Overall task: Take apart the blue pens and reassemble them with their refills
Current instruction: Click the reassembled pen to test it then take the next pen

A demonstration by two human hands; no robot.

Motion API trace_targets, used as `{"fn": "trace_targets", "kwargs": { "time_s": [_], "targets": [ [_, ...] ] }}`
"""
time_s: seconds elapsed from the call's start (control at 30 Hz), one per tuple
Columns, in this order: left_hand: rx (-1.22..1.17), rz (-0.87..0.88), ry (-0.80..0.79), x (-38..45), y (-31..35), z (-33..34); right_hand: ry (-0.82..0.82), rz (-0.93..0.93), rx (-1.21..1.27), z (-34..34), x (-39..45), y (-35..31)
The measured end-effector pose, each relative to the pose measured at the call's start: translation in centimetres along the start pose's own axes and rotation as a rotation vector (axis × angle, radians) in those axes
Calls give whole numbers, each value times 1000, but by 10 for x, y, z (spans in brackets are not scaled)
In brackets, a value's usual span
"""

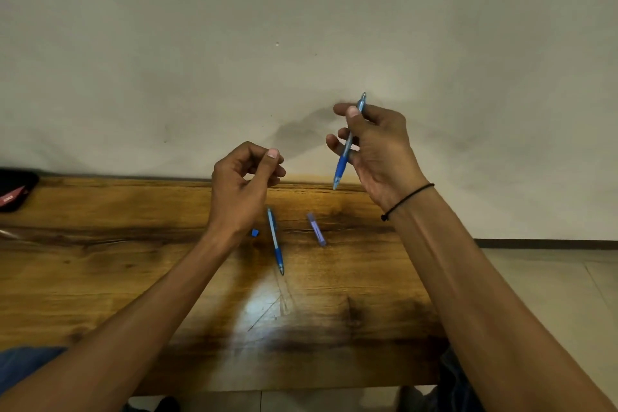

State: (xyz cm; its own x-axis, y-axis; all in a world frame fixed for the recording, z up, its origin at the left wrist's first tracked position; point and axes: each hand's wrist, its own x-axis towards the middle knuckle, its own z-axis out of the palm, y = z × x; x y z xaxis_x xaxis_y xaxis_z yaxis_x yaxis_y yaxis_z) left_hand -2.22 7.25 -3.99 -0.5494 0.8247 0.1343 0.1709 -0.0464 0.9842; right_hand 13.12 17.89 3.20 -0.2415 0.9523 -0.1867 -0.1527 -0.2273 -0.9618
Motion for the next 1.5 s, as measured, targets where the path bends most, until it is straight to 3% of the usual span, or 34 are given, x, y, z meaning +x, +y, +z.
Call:
{"fn": "trace_targets", "kwargs": {
  "time_s": [0.23, 0.4, 0.6, 0.8, 1.13, 1.37, 1.5],
  "targets": [
    [8, -49, -16, 1, -2, -1, 79, -79, -575, -23, 11, 21],
    [11, -75, -22, 2, -3, -3, 32, -38, -1103, -37, 16, 51],
    [10, -102, -40, 4, -6, -6, -22, -10, -1443, -35, 14, 92],
    [-4, -126, -45, 6, -9, -9, -26, 0, -1571, -31, 9, 117],
    [35, -176, -54, 7, -14, -10, -35, 16, -1524, -33, 11, 121],
    [85, -221, -55, 8, -17, -11, 32, -233, -1449, -20, 5, 118],
    [78, -244, -37, 8, -18, -11, -92, -253, -1366, 3, -14, 124]
  ]
}}
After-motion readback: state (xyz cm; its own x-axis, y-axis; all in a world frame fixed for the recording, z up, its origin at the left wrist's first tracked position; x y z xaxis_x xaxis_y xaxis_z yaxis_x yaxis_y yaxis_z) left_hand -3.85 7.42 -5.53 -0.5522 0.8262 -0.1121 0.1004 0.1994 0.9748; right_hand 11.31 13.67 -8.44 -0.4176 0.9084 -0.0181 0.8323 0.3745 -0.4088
